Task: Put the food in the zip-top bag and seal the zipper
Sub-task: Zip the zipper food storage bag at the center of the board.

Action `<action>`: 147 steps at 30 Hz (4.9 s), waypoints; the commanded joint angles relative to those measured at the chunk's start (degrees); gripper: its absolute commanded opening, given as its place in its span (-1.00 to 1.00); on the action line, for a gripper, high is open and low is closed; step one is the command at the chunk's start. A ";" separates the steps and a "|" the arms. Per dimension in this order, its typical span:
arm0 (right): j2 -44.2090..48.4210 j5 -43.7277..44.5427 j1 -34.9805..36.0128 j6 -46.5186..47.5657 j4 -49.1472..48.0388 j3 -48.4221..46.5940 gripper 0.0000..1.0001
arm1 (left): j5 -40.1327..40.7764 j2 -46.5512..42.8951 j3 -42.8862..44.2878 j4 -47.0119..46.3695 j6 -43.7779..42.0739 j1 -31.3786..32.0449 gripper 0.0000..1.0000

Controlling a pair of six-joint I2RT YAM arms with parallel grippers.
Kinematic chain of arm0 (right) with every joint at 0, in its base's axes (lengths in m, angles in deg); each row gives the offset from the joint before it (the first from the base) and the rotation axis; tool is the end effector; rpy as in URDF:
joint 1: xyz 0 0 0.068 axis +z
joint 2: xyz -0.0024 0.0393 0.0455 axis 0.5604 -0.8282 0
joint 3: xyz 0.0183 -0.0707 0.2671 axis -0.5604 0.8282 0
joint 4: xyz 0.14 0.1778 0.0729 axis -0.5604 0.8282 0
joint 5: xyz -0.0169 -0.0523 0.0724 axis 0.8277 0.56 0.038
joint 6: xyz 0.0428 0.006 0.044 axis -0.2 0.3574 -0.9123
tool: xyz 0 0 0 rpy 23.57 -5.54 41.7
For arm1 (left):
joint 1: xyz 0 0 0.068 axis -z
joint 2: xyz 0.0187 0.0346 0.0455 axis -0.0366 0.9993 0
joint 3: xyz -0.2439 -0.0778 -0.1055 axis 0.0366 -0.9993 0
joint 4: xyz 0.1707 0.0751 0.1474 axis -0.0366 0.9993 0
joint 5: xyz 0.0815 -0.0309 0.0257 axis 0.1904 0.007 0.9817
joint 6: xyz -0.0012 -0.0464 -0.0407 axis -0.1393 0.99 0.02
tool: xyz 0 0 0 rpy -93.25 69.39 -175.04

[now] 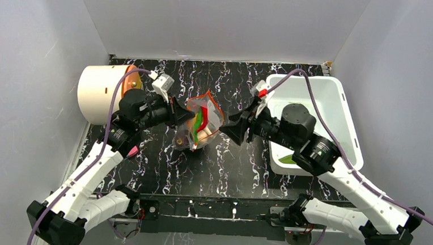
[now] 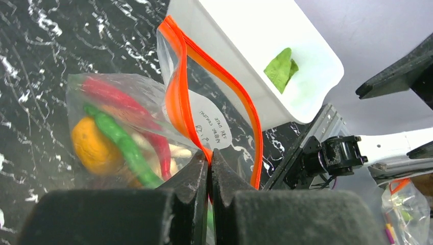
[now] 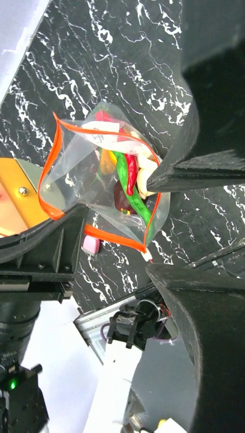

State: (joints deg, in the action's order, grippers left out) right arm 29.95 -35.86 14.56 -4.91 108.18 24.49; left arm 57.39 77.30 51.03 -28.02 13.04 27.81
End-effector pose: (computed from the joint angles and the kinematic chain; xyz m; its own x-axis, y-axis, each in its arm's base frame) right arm 0.1189 0.1495 0.4040 -0.3160 -0.0202 -0.9485 -0.8168 0.5145 0.2611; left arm 0.1690 -0.1045 0.3678 -0.4367 -0.1727 -0.8829 0.6694 0.5932 -0.4471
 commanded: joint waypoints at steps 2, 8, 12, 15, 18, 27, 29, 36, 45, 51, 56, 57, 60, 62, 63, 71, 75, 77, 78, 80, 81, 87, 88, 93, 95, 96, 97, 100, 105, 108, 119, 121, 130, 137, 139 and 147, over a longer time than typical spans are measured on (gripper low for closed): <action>4.70 -7.06 -0.04 12.42 -7.47 5.18 0.11 | -7.14 0.45 2.19 -5.35 -4.97 0.30 -1.00; 3.74 -23.78 -0.06 28.66 -6.42 8.49 0.35 | -18.64 4.23 5.88 0.87 -10.30 0.30 -1.00; -5.21 -33.22 0.00 35.88 -2.89 6.07 0.37 | -26.40 7.48 6.44 2.64 -13.74 0.30 -1.00; -10.95 -35.92 1.00 37.71 -1.01 3.98 0.28 | -27.30 8.24 5.91 1.06 -13.03 0.30 -1.00; -12.48 -30.95 3.14 39.24 -1.77 4.46 0.21 | -29.30 10.17 6.47 1.29 -12.52 0.30 -1.00; -14.81 -26.64 3.65 39.10 -2.68 5.19 -0.48 | -29.24 11.54 6.48 -0.47 -11.55 0.30 -0.96; -14.62 -24.46 3.69 39.22 -3.83 6.09 -0.81 | -29.11 11.74 6.44 -0.86 -11.54 0.30 -0.82; -10.49 -19.32 3.65 34.55 -16.59 11.05 -1.00 | -18.28 9.22 13.47 9.87 -19.46 0.30 0.18; -10.65 -13.82 3.65 18.77 -25.54 13.72 -1.00 | -2.60 0.33 18.85 16.22 -23.02 0.30 0.20; -9.57 -9.91 3.65 16.31 -27.50 15.47 -1.00 | 0.24 -9.40 11.23 15.21 -21.67 0.30 -0.02; -9.30 -7.70 3.65 15.40 -28.27 14.69 -1.00 | -11.29 -14.64 1.96 12.88 -21.82 0.32 -0.17; -9.66 -7.98 3.65 15.19 -28.23 14.24 -1.00 | -14.35 -15.53 0.30 12.38 -22.30 0.35 -0.18; -10.62 -9.10 3.65 14.84 -28.29 13.34 -1.00 | -16.83 -17.63 -3.23 12.03 -23.52 0.30 -0.27; -10.66 -9.31 3.65 14.22 -29.47 13.57 -1.00 | -14.18 -18.80 -5.30 11.60 -24.02 0.30 -0.31; -10.49 -9.31 3.62 13.61 -30.29 13.92 -1.00 | -12.64 -19.14 -6.41 11.27 -24.06 0.30 -0.32; -9.99 -10.22 3.65 12.67 -29.72 14.55 -1.00 | -15.76 -17.06 -9.50 5.13 -26.03 0.30 -0.36; -9.73 -10.73 3.60 11.12 -31.93 15.83 -1.00 | -14.98 -15.56 -11.47 0.62 -24.71 0.30 -0.44; -9.56 -10.79 3.60 10.47 -32.74 16.19 -1.00 | -15.97 -15.17 -12.59 -1.90 -24.39 0.30 -0.46; -9.63 -10.96 3.65 10.37 -32.79 16.08 -1.00 | -16.17 -15.11 -13.52 -3.35 -24.02 0.36 -0.48; -9.64 -11.33 3.65 10.48 -32.73 15.99 -1.00 | -16.55 -15.19 -14.93 -6.01 -23.93 0.32 -0.50; -9.66 -11.49 3.61 10.42 -32.63 16.00 -1.00 | -16.52 -15.01 -15.46 -7.11 -23.86 0.30 -0.51; -9.49 -13.06 3.65 10.31 -32.13 16.42 -1.00 | -17.74 -12.83 -16.35 -10.54 -23.87 0.30 -0.54; -9.26 -13.03 3.61 10.31 -32.14 16.59 -1.00 | -18.12 -12.68 -16.38 -11.01 -23.78 0.30 -0.53; -8.00 -12.32 3.61 10.12 -32.46 17.22 -1.00 | -16.36 -13.86 -16.16 -8.97 -25.04 0.30 -0.20; -7.88 -12.58 3.65 10.18 -32.42 17.21 -1.00 | -14.61 -15.22 -16.21 -7.13 -26.64 0.30 -0.13; -7.84 -12.79 3.65 10.24 -32.36 17.19 -1.00 | -13.73 -15.93 -16.23 -6.26 -27.44 0.30 -0.12; -7.84 -12.90 3.65 10.35 -32.17 17.14 -1.00 | -12.73 -16.88 -16.15 -5.09 -27.99 0.30 -0.11; -7.75 -13.65 3.65 10.63 -31.65 16.73 -1.00 | -12.08 -18.55 -15.74 -2.91 -29.41 0.30 -0.06; -7.60 -15.77 3.63 10.83 -31.38 16.22 -1.00 | -15.15 -18.98 -17.45 -3.95 -29.62 0.30 -0.02; -7.41 -15.99 3.65 10.82 -31.07 16.57 -1.00 | -16.73 -18.44 -18.53 -8.03 -27.33 0.30 -0.06; -7.31 -18.14 3.64 9.83 -31.79 17.18 -1.00 | -19.95 -15.57 -19.20 -15.09 -24.62 0.30 -0.71; -7.02 -17.96 3.65 9.68 -31.74 17.32 -1.00 | -20.43 -15.92 -19.60 -15.59 -24.06 0.30 -0.89; -5.42 -16.10 3.65 11.00 -23.83 12.86 -0.25 | -21.34 -18.44 -21.09 -15.56 -23.93 0.30 -1.00; -3.79 -16.03 3.82 16.48 -18.12 8.01 -0.10 | -22.01 -18.09 -20.61 -14.95 -24.81 0.30 -1.00; -4.24 -17.30 3.83 18.59 -17.50 6.55 -0.07 | -22.00 -18.19 -20.52 -14.51 -25.44 0.30 -1.00; -10.20 -19.54 4.07 29.32 -13.33 1.71 -0.09 | -21.84 -18.09 -20.52 -14.25 -25.84 0.30 -1.00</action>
State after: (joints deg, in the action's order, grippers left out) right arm 22.91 -53.89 18.06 17.15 92.12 30.83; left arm 37.04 59.71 29.79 -41.13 -11.41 27.83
